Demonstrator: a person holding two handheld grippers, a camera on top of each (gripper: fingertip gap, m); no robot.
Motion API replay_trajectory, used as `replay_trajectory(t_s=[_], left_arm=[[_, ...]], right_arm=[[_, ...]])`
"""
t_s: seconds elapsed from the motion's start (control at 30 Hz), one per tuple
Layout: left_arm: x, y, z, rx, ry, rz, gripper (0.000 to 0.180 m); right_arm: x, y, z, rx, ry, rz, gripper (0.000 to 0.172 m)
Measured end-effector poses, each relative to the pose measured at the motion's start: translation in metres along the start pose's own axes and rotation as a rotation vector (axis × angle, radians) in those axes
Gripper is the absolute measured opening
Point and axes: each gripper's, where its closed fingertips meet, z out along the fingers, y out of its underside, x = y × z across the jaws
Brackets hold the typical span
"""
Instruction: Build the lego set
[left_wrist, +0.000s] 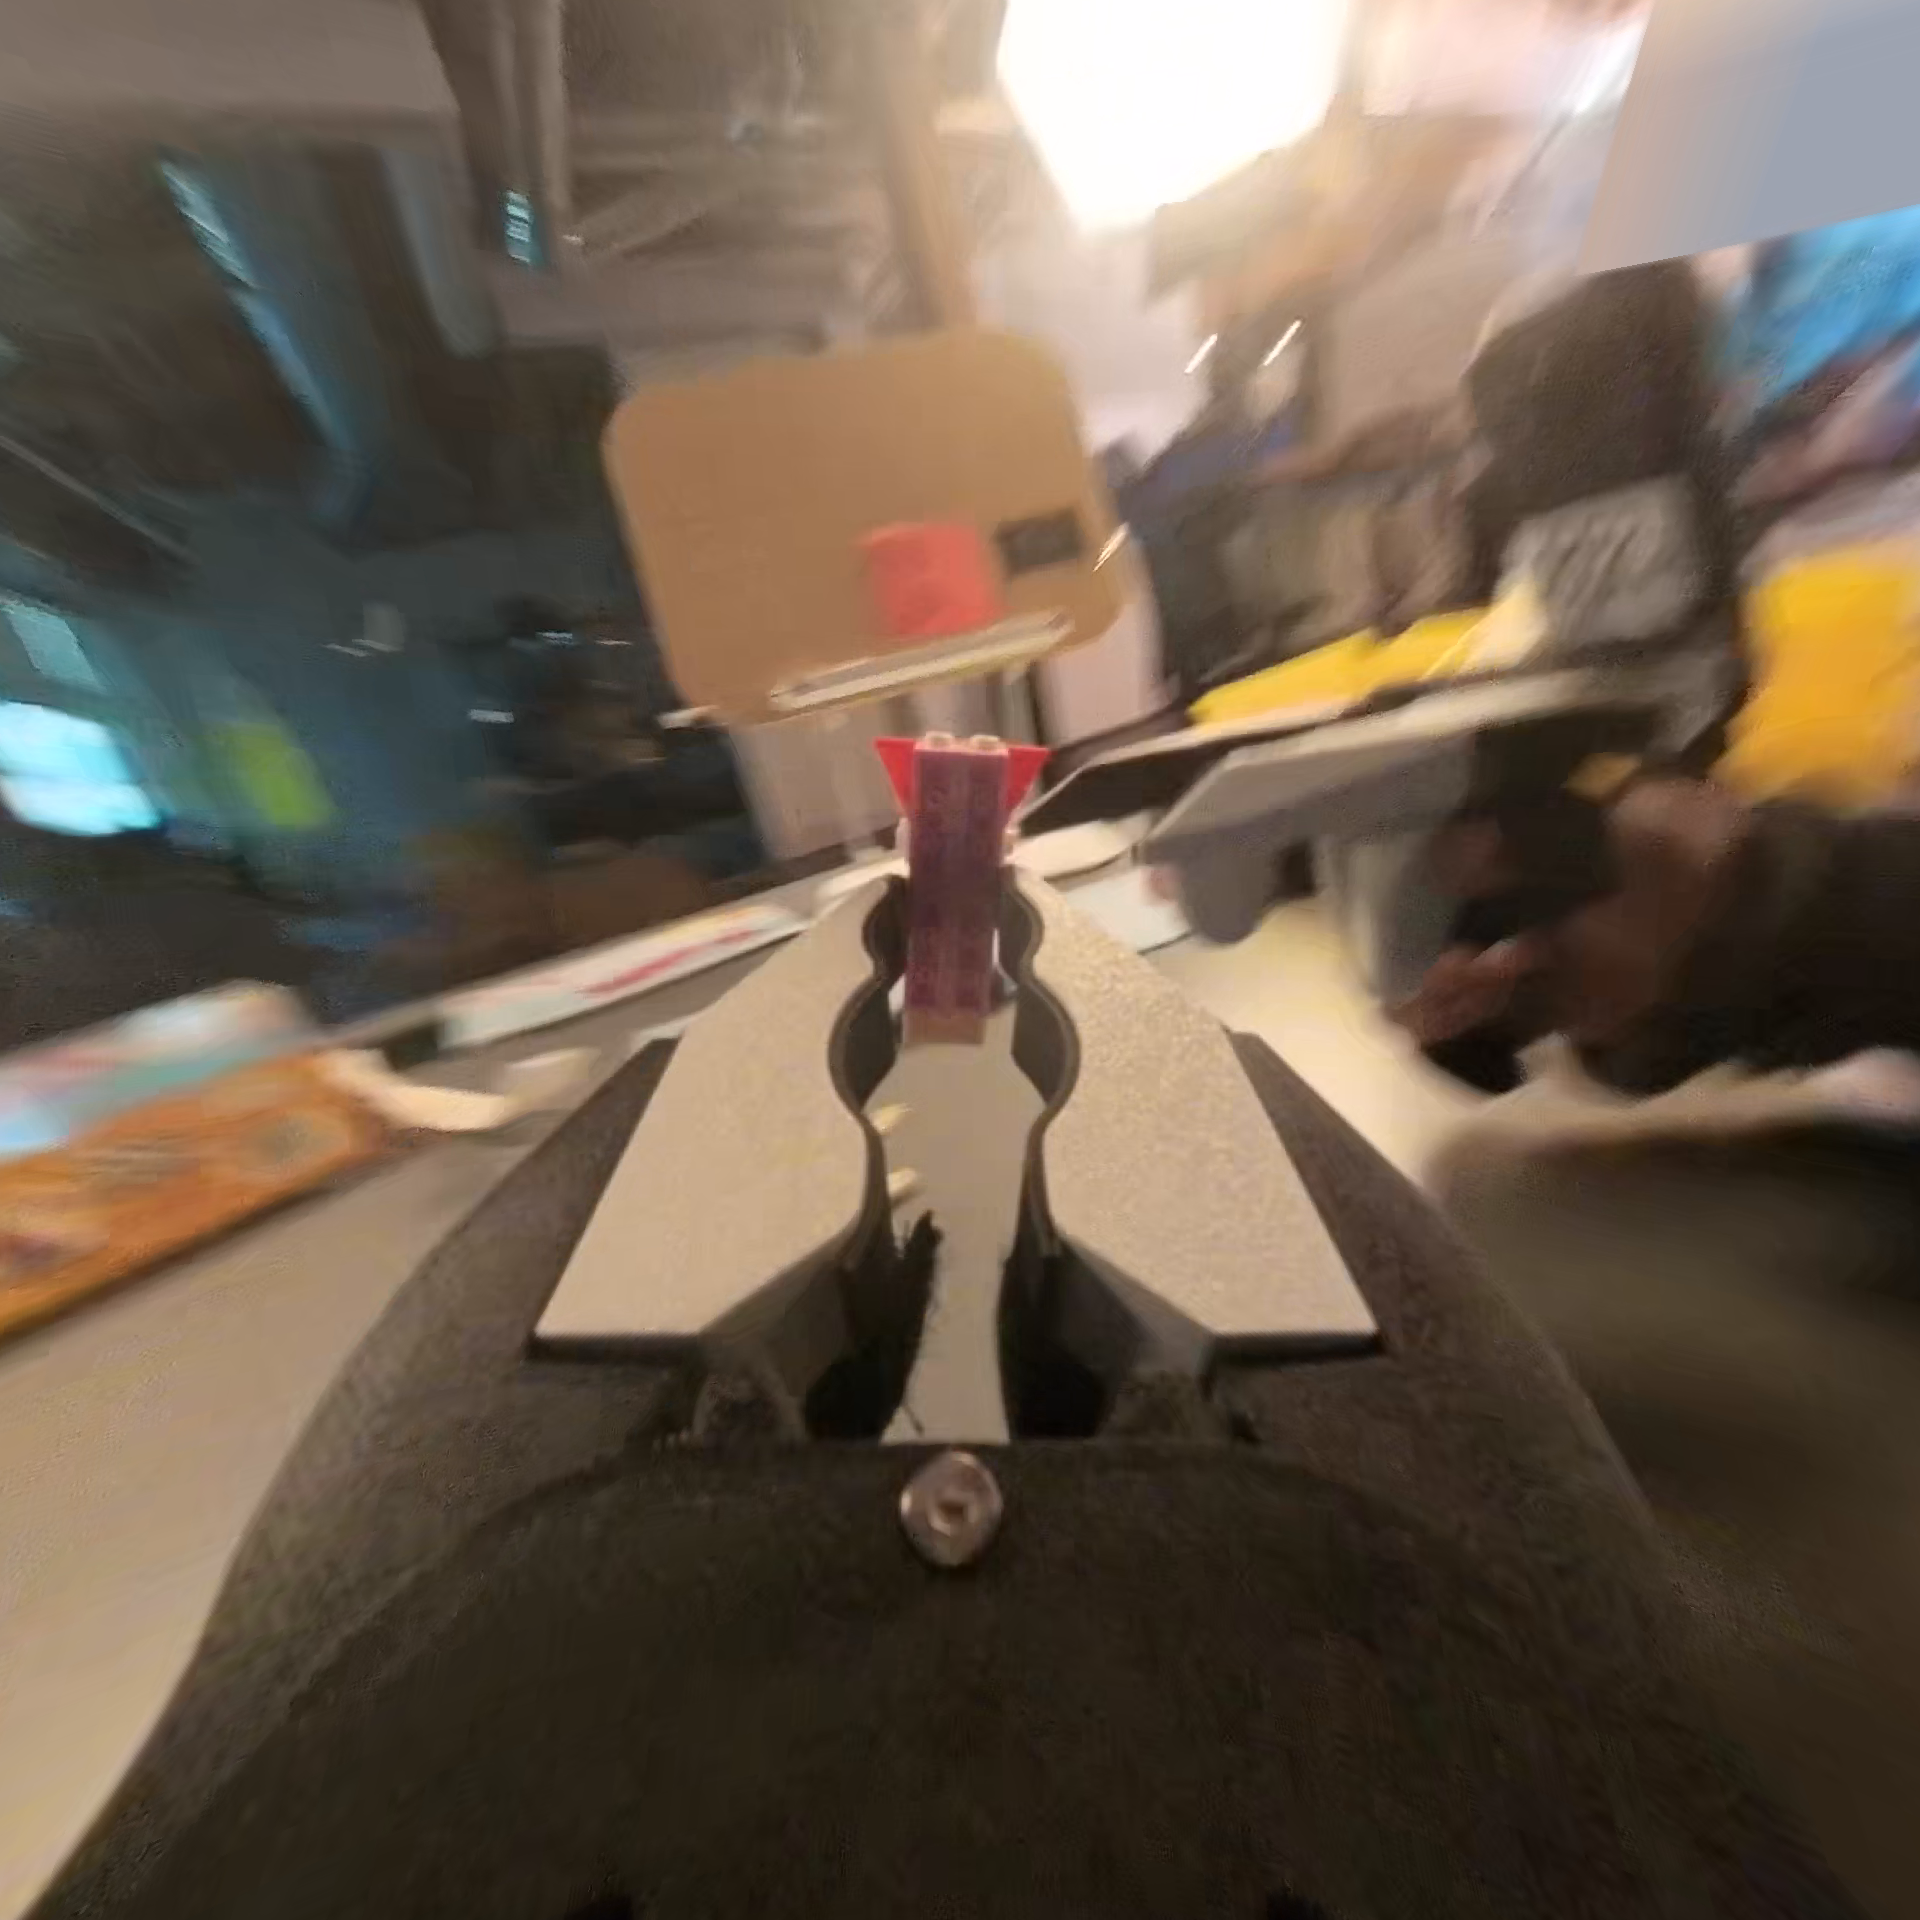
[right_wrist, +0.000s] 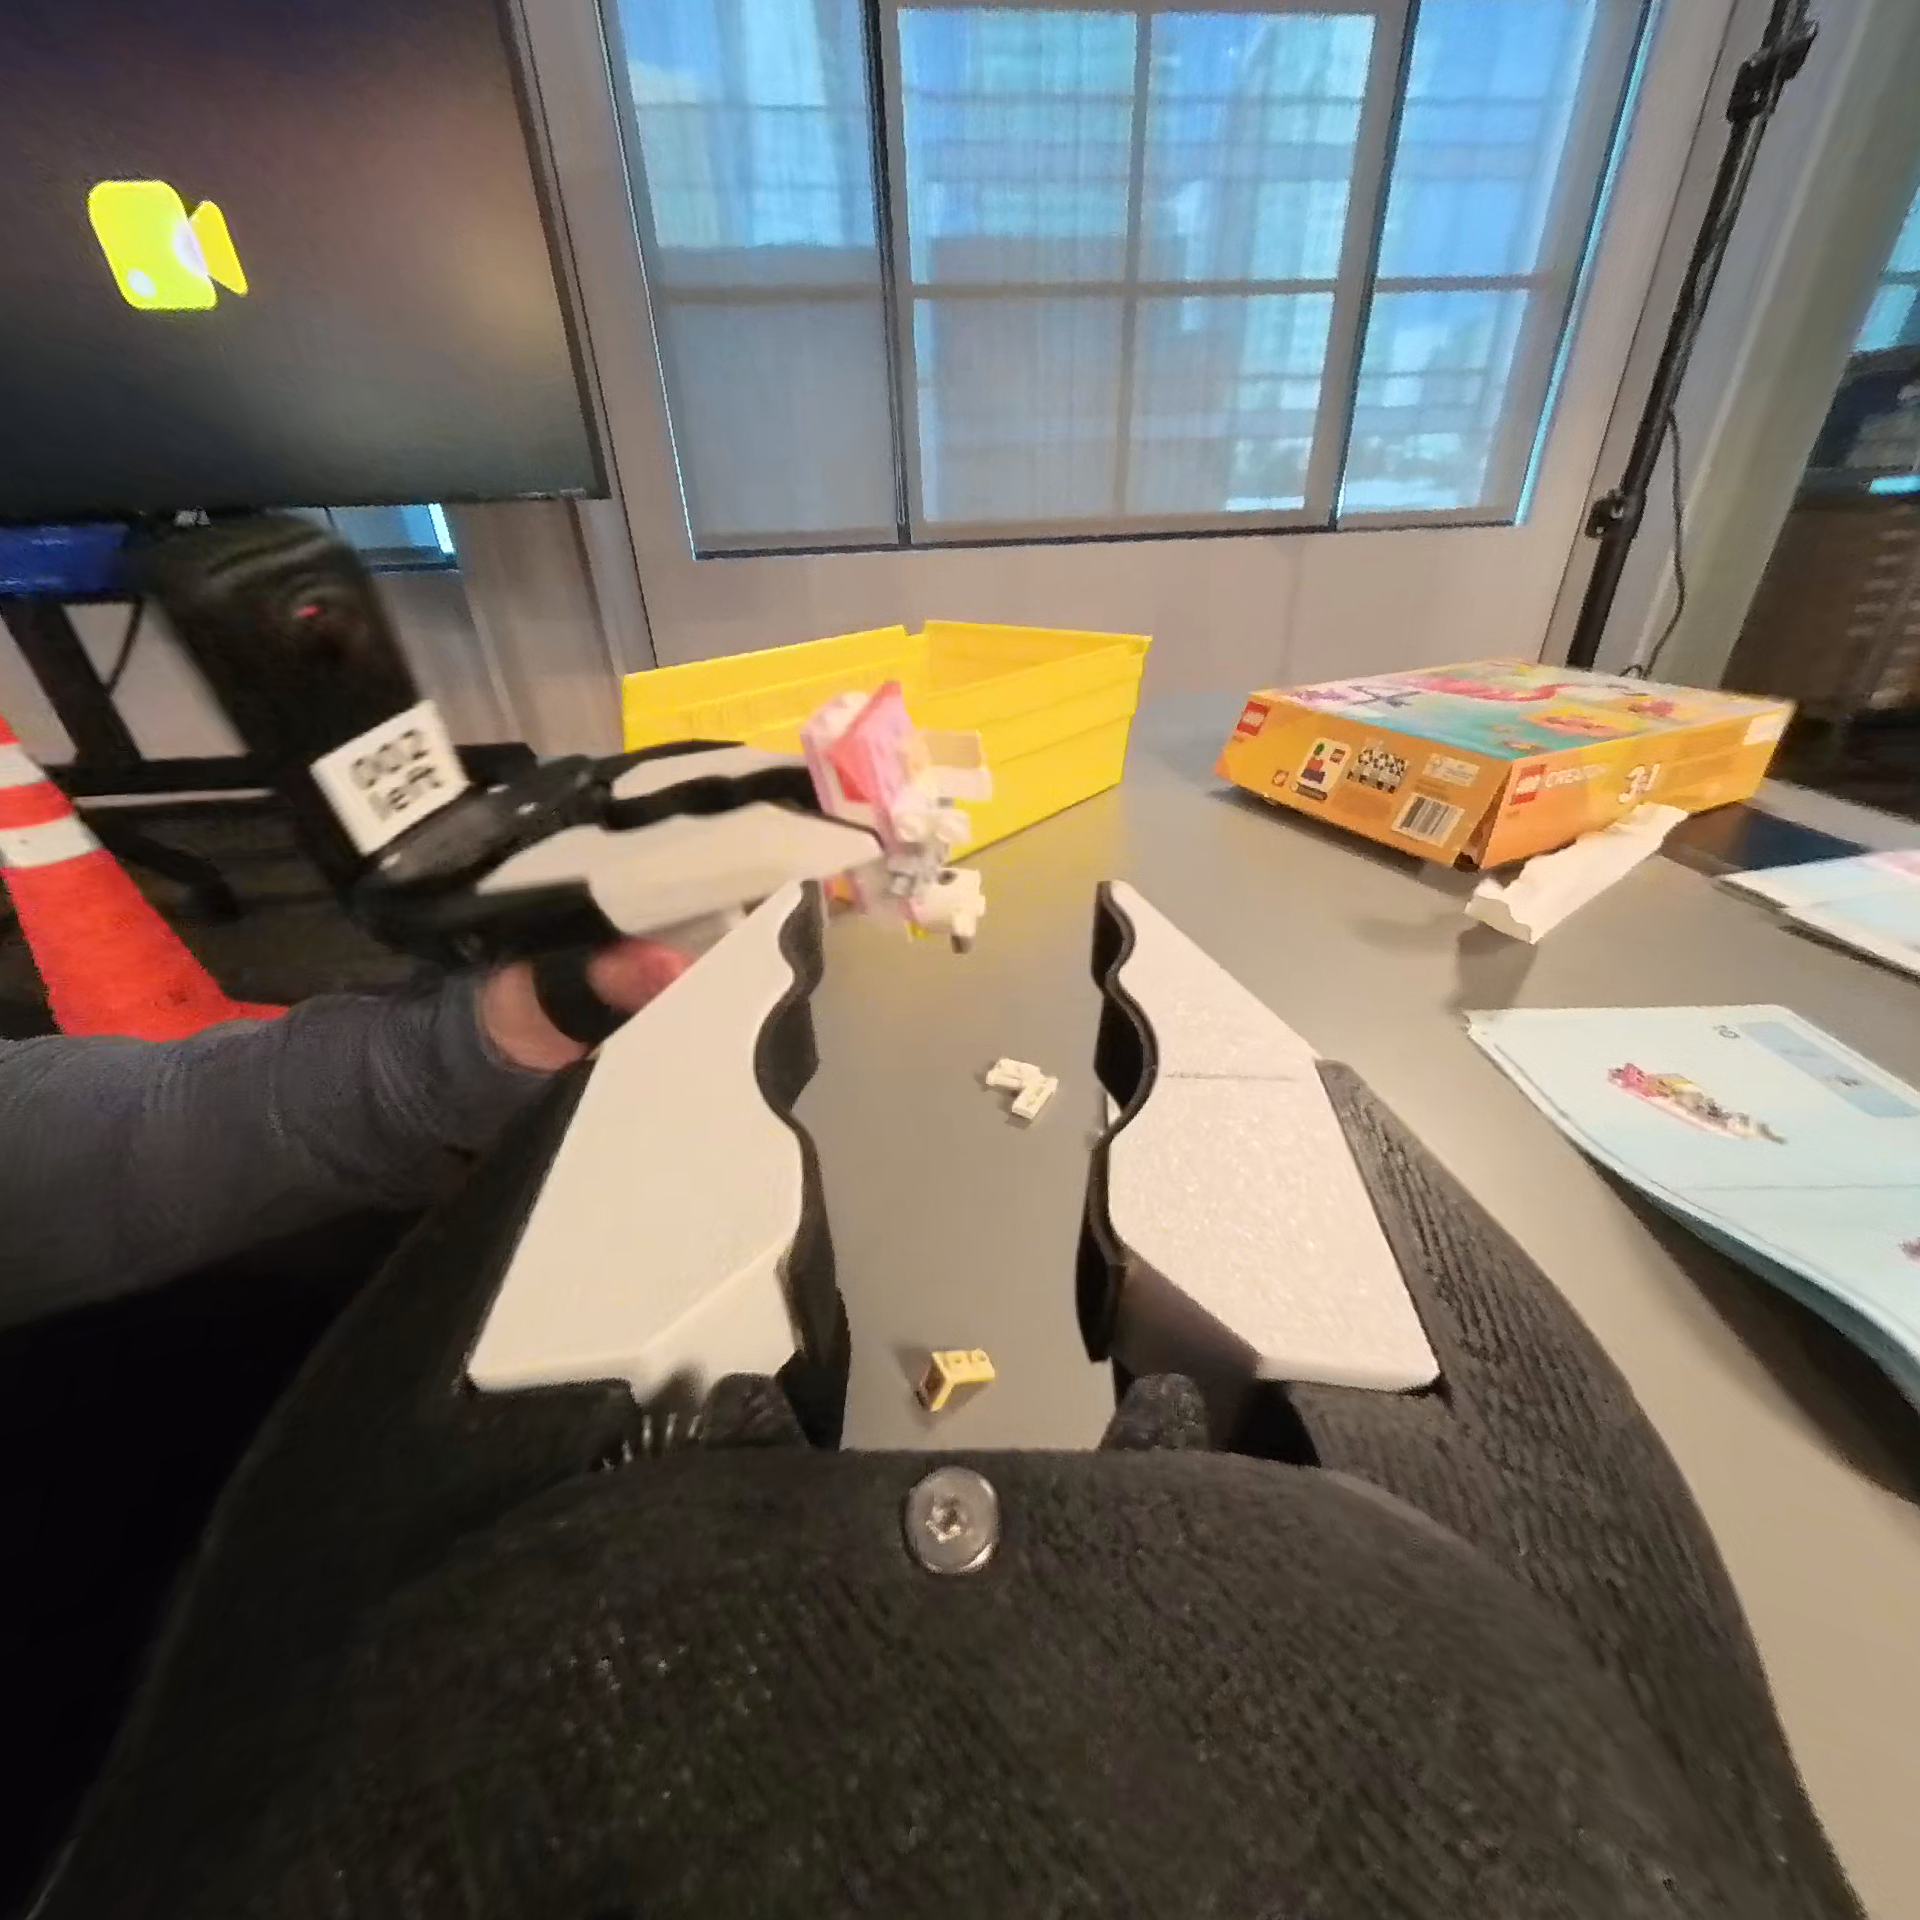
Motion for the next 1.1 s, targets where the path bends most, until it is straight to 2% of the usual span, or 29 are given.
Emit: replay_trajectory(t_s=[0.13, 0.2, 0.37, 0.53, 0.7, 0.93, 1.0, 1.1], left_arm=[[0.005, -0.031, -0.012, 0.251, 0.234, -0.583, 0.015], [0.008, -0.035, -0.012, 0.296, 0.294, -0.706, 0.016], [0.02, -0.038, -0.012, 0.296, 0.408, -0.77, 0.016], [0.019, -0.038, -0.012, 0.304, 0.444, -0.831, 0.015], [0.027, -0.037, -0.012, 0.284, 0.465, -0.795, 0.015], [0.031, -0.03, -0.007, 0.224, 0.421, -0.703, 0.015], [0.021, -0.03, -0.008, 0.24, 0.341, -0.655, 0.015], [0.002, -0.024, -0.009, 0.239, 0.199, -0.607, 0.015]], right_arm=[[-0.019, -0.008, 0.002, 0.059, -0.013, -0.187, 0.054], [-0.031, -0.01, 0.003, 0.086, -0.072, -0.175, 0.051], [-0.036, -0.008, 0.005, 0.086, -0.154, 0.039, 0.043], [-0.041, -0.009, 0.003, 0.082, -0.235, 0.137, 0.018], [-0.035, -0.024, -0.008, 0.144, -0.296, 0.244, 0.013], [-0.025, -0.025, -0.014, 0.114, -0.261, 0.197, 0.011], [-0.009, -0.011, -0.018, 0.007, -0.181, 0.103, 0.015], [0.009, 0.049, -0.032, -0.409, -0.113, -0.115, 0.019]])
